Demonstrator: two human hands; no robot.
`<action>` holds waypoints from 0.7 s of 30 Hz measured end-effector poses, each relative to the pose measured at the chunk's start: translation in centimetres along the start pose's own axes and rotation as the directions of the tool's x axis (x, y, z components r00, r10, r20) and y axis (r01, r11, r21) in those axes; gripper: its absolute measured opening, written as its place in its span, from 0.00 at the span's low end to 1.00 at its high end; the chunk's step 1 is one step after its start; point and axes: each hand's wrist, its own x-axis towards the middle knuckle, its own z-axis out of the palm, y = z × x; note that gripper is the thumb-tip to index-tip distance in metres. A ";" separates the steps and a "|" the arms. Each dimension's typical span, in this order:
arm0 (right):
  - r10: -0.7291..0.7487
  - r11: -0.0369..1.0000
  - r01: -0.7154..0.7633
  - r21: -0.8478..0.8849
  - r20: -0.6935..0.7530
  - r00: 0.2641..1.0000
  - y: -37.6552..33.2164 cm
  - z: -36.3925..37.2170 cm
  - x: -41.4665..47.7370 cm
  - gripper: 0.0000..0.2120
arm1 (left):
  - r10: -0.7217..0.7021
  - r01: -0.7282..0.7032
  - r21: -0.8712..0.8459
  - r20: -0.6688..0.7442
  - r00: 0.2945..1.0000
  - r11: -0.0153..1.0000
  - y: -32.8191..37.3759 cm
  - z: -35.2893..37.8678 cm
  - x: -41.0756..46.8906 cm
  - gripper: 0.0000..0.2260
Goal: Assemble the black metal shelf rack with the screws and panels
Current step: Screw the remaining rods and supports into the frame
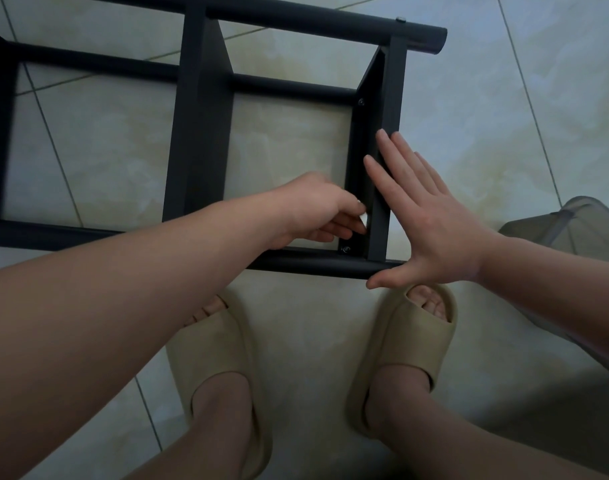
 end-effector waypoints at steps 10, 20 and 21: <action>-0.012 1.000 0.012 0.025 -0.017 1.000 0.1 0.4 0.1 0.63 | -0.003 0.002 0.003 0.010 1.000 1.000 0.0 -0.1 -0.4 0.05; -0.011 0.999 0.012 0.036 -0.015 1.000 0.1 0.3 0.1 0.63 | 0.061 -0.075 0.172 0.082 0.995 0.982 -0.5 -1.0 -0.9 0.09; -0.011 0.999 0.011 0.035 -0.014 1.000 0.1 0.3 0.1 0.63 | 0.066 -0.081 0.186 0.087 0.994 0.979 -0.6 -1.1 -0.9 0.09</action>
